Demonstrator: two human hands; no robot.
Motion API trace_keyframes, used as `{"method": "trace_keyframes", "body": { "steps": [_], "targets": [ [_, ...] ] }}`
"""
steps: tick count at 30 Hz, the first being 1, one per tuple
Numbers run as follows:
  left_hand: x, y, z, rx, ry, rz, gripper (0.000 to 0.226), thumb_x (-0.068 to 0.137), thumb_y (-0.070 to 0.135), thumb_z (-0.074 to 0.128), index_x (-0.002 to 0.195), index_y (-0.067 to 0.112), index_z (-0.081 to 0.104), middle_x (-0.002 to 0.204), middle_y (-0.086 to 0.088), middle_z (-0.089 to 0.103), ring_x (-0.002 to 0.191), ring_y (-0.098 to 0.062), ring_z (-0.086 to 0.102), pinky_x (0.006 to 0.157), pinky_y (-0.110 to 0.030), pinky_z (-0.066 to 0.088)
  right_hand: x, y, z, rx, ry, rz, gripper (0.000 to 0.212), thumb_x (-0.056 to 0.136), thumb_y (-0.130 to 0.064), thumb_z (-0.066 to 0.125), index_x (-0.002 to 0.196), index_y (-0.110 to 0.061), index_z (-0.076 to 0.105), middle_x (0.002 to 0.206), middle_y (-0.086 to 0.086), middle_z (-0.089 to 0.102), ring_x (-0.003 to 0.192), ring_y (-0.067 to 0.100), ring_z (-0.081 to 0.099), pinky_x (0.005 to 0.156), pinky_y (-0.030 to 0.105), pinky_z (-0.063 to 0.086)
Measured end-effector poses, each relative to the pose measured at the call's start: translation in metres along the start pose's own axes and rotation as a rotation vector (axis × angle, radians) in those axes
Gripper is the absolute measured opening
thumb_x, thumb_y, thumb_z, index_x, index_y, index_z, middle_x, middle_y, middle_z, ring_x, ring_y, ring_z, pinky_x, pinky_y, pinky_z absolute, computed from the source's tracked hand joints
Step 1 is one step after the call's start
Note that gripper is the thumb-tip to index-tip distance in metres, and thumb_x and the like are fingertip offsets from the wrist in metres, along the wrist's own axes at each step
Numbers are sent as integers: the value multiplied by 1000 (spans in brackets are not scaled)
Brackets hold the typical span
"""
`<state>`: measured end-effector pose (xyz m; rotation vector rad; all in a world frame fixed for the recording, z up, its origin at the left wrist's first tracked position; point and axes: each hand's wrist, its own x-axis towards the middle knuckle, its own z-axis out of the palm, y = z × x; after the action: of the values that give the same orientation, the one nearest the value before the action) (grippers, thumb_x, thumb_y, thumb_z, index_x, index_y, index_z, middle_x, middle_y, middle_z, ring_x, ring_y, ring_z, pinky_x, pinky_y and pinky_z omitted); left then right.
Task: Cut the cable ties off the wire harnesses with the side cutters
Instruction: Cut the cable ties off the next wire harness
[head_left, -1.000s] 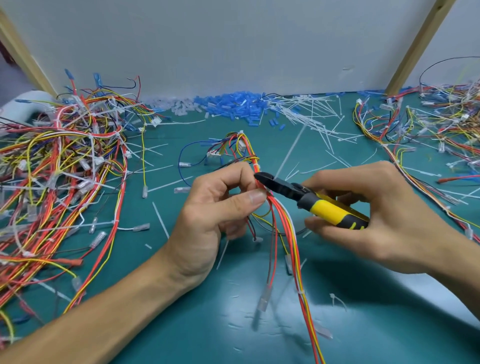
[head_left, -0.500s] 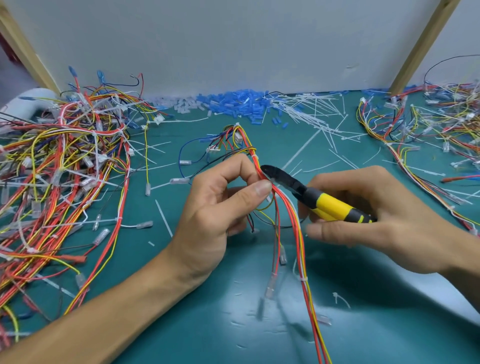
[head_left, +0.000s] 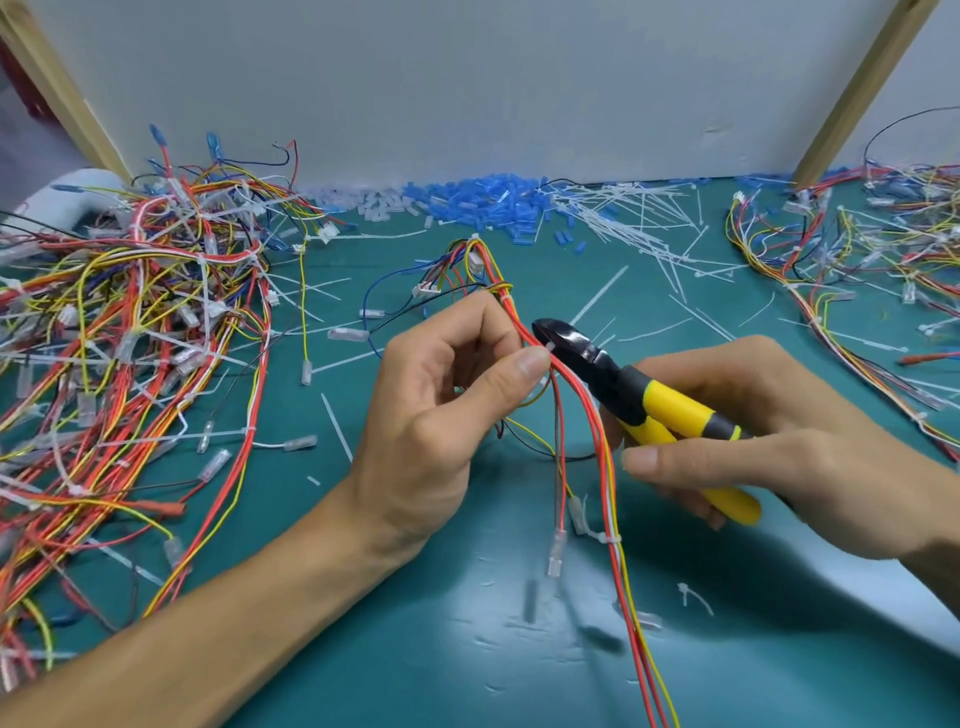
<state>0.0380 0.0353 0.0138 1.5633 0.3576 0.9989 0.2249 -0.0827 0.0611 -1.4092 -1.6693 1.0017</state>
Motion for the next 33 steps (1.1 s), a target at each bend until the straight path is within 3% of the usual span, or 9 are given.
{"method": "trace_keyframes", "body": {
  "steps": [3, 6, 11, 15, 17, 21, 24, 27, 33],
  "targets": [
    [0, 0, 0, 6, -7, -1, 36, 88, 31, 65, 74, 4, 46, 64, -5, 35, 58, -16, 30, 53, -23, 27, 1, -4, -9, -43, 0, 18, 9, 85, -21, 77, 79, -27, 72, 66, 4, 57, 56, 23, 60, 52, 24, 48],
    [1, -1, -1, 10, -11, 2, 34, 87, 30, 66, 72, 5, 46, 64, -5, 36, 59, -15, 31, 52, -23, 27, 0, 8, -7, 40, -26, 49, 9, 84, -18, 76, 80, -13, 70, 62, 10, 55, 51, 26, 57, 47, 24, 45],
    [0, -1, -1, 22, -22, 8, 35, 88, 29, 65, 73, 3, 46, 64, -9, 36, 58, -17, 31, 52, -23, 27, 2, 4, -2, 75, -22, 46, 10, 84, -21, 75, 78, -28, 74, 71, 13, 64, 57, 27, 64, 50, 30, 50],
    [0, 0, 0, 32, -28, 4, 33, 88, 29, 65, 72, 6, 47, 64, -3, 37, 58, -16, 31, 52, -23, 27, 2, 3, -2, 125, -10, 73, 12, 82, -18, 75, 72, -24, 73, 66, 16, 62, 50, 30, 60, 45, 29, 46],
    [0, 1, 1, 34, -23, 6, 34, 88, 29, 65, 73, 5, 46, 64, -6, 37, 58, -17, 31, 52, -23, 27, 2, 3, -1, 98, 7, 52, 13, 83, -19, 75, 74, -28, 73, 66, 10, 63, 54, 29, 63, 47, 28, 48],
    [-1, 1, 2, 54, -25, 15, 36, 89, 29, 66, 75, 1, 47, 65, -14, 37, 58, -18, 31, 51, -24, 27, 1, 5, -3, 80, 23, 64, 14, 82, -17, 76, 71, -18, 68, 61, 11, 57, 48, 27, 57, 45, 26, 45],
    [-1, 2, 2, 56, -20, 8, 37, 89, 27, 68, 75, -1, 47, 66, -17, 36, 58, -19, 30, 51, -24, 28, 1, 3, -4, 28, 46, 65, 10, 82, -19, 77, 75, -25, 71, 64, 7, 59, 53, 24, 61, 49, 24, 48],
    [-1, 2, 3, 59, -17, -12, 32, 90, 18, 68, 74, -1, 49, 64, -13, 39, 57, -17, 31, 51, -23, 28, 0, 3, -4, 14, 34, 71, 13, 83, -15, 75, 72, -20, 67, 62, 11, 59, 49, 24, 59, 46, 26, 47],
    [0, 3, 3, 63, -10, -16, 30, 90, 17, 66, 73, 0, 49, 61, 3, 41, 54, -12, 32, 49, -19, 28, 0, 3, -5, -26, 41, 61, 15, 83, -15, 74, 74, -26, 69, 62, 5, 59, 50, 21, 59, 47, 23, 46]
  ]
}}
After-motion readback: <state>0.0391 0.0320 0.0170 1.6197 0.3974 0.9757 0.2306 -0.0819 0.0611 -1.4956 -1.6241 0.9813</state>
